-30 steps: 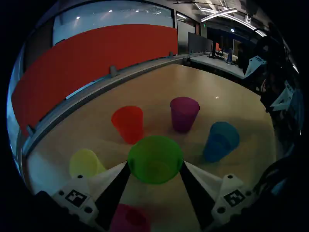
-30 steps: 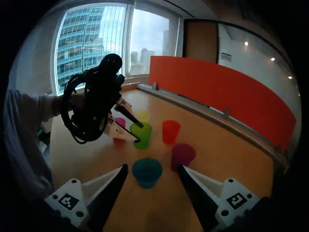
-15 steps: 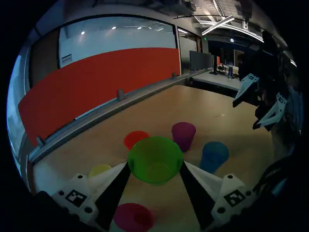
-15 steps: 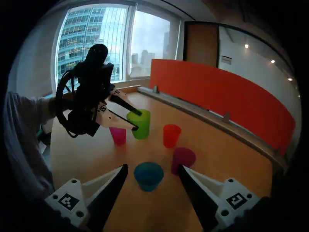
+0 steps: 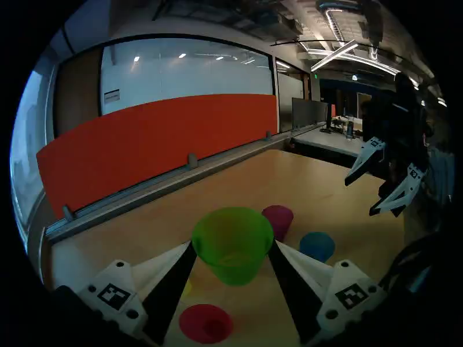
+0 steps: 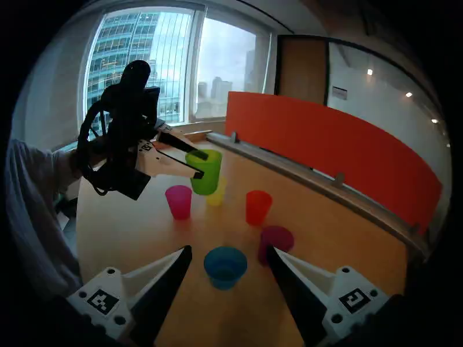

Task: Pour water

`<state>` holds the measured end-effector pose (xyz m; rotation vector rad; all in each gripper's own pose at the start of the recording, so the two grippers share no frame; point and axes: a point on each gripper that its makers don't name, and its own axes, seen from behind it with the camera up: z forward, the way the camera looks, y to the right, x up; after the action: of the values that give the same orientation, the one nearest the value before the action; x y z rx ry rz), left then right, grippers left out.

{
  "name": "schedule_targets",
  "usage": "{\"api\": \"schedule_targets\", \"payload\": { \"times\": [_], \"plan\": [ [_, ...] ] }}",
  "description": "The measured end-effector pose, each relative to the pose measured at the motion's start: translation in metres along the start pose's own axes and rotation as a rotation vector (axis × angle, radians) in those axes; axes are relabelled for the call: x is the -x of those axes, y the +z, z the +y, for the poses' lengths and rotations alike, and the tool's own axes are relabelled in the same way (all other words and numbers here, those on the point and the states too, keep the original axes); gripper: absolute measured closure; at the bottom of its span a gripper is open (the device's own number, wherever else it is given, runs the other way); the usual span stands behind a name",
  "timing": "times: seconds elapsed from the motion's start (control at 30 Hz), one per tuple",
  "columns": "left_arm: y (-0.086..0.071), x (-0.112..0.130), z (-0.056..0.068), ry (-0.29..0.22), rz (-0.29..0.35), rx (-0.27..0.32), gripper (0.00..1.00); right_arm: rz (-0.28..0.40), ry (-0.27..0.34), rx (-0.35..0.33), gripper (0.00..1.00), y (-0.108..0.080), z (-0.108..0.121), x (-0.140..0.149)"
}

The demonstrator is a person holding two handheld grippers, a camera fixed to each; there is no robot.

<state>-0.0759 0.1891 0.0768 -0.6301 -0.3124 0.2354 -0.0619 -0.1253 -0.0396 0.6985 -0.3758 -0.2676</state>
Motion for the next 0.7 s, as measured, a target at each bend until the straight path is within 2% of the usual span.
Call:
{"api": "schedule_targets", "payload": {
  "times": [0.5,0.7],
  "plan": [
    [-0.038,-0.044,-0.012,-0.027,0.152,-0.028,0.13,-0.004,-0.003,0.003,0.00,0.006,-0.001,-0.001],
    [-0.050,-0.050,-0.015,-0.023,0.185,-0.038,0.13,-0.003,-0.003,0.001,0.01,0.008,-0.002,-0.003]
  ]
}}
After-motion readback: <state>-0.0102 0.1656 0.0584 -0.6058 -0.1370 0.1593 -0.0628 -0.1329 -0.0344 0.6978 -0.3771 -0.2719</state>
